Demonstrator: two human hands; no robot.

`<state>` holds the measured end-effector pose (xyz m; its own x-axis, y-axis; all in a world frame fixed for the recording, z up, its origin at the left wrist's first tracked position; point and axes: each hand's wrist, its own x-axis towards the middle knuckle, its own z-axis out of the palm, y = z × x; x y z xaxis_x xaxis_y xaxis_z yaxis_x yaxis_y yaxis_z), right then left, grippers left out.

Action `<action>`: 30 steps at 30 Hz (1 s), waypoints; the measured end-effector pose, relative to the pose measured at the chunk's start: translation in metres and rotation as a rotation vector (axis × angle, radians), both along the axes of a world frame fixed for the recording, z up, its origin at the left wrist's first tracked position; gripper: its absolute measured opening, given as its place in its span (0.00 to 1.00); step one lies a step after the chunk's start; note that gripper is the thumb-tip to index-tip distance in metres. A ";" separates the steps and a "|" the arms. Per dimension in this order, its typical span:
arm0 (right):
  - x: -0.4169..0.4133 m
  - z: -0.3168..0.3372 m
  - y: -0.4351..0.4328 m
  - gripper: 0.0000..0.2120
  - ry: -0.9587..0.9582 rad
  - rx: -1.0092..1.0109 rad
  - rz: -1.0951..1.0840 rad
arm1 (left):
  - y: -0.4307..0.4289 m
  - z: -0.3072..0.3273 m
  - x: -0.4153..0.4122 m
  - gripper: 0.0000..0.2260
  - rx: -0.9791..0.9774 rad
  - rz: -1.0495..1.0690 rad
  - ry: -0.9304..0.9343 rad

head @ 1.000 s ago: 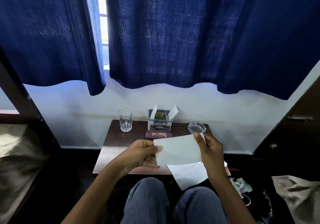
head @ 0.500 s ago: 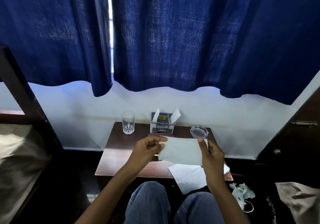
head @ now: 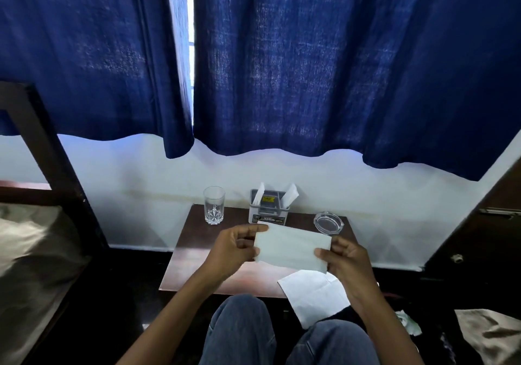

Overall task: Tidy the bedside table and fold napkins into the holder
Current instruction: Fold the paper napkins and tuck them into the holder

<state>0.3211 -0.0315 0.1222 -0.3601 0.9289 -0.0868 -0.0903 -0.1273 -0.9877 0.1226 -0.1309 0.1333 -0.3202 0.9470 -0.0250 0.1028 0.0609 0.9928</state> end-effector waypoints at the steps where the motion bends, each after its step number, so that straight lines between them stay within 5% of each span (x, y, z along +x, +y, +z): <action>1: 0.001 -0.006 0.000 0.10 -0.014 -0.012 -0.017 | -0.001 -0.005 0.001 0.20 0.000 -0.007 0.008; 13: -0.046 -0.035 0.080 0.17 -0.236 0.147 -0.118 | 0.093 -0.049 -0.047 0.21 -0.052 0.118 -0.074; 21: -0.111 -0.030 0.201 0.10 -0.643 0.775 -0.239 | 0.155 -0.081 -0.071 0.13 -0.037 0.286 -0.211; 25: -0.154 -0.031 0.238 0.08 -0.944 0.995 -0.173 | 0.164 -0.095 -0.070 0.10 -0.071 0.246 -0.276; 30: -0.190 -0.042 0.258 0.08 -1.086 1.095 0.027 | 0.163 -0.111 -0.074 0.10 -0.143 0.244 -0.334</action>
<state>0.1312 0.2261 0.0807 -0.5940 0.7050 0.3876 0.7005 0.6901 -0.1816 0.0484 0.0324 0.0224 -0.4865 0.8240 -0.2905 -0.2567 0.1830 0.9490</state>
